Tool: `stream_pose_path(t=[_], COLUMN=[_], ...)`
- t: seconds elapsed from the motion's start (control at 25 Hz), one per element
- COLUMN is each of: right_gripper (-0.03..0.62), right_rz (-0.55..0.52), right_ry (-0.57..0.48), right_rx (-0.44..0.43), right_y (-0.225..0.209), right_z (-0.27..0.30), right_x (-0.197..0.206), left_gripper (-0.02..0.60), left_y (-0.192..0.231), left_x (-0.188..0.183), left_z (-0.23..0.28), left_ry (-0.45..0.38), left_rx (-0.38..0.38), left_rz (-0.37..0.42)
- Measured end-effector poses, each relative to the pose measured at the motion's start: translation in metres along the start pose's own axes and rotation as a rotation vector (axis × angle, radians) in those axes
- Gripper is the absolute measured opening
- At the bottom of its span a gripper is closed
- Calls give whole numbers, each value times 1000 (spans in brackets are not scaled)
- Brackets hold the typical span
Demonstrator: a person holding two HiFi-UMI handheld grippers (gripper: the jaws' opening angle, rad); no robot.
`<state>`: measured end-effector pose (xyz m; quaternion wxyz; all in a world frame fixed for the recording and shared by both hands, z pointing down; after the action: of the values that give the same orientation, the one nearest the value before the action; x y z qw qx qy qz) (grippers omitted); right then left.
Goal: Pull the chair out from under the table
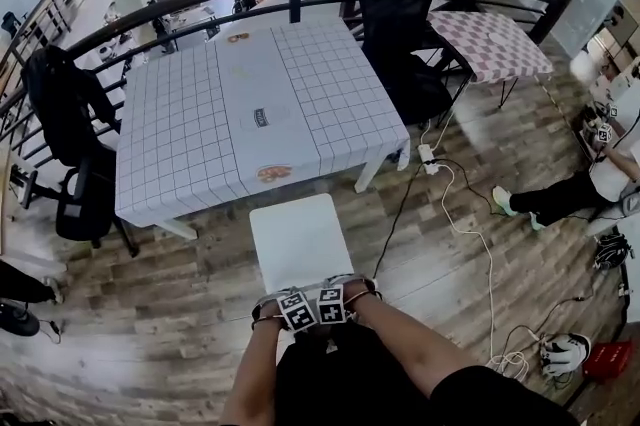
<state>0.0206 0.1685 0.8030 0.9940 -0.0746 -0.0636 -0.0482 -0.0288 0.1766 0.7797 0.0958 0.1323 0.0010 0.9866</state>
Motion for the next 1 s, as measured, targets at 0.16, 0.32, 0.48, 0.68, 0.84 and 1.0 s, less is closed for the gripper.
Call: stream_pose_path(t=[0.16, 0.32, 0.48, 0.68, 0.84, 1.0], right_gripper=[83, 152, 143, 138, 133, 130], right_rz=[1, 117, 178, 298, 476, 592], right_ry=[-2, -60, -145, -268, -465, -697], right_rx=[18, -12, -36, -87, -30, 52], right_y=[19, 24, 0, 20, 7, -13], right_z=[-21, -24, -18, -91, -120, -157], right_x=[-6, -3, 6, 10, 10, -5], left_gripper=[98, 116, 103, 87, 80, 81], left_y=[-16, -24, -2, -7, -1, 6], left_x=[0, 2, 3, -5, -15, -22], left_z=[-23, -21, -13, -91, -130, -158], left_ry=[0, -32, -102, -241, -415, -582], left_rx=[13, -19, 3, 32, -11, -91], left_rz=[6, 19, -29, -218, -292, -377])
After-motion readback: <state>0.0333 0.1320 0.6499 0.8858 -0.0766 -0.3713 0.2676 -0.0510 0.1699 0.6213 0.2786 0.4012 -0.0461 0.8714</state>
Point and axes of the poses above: the fingertips, and each gripper's own axes: z forward along the fingers, y to its left, x out of its underside, the point moved 3 cm from there along -z, backward along the fingers, and after that the axes turned 6 degrees about -x, right-handed, at the moved point
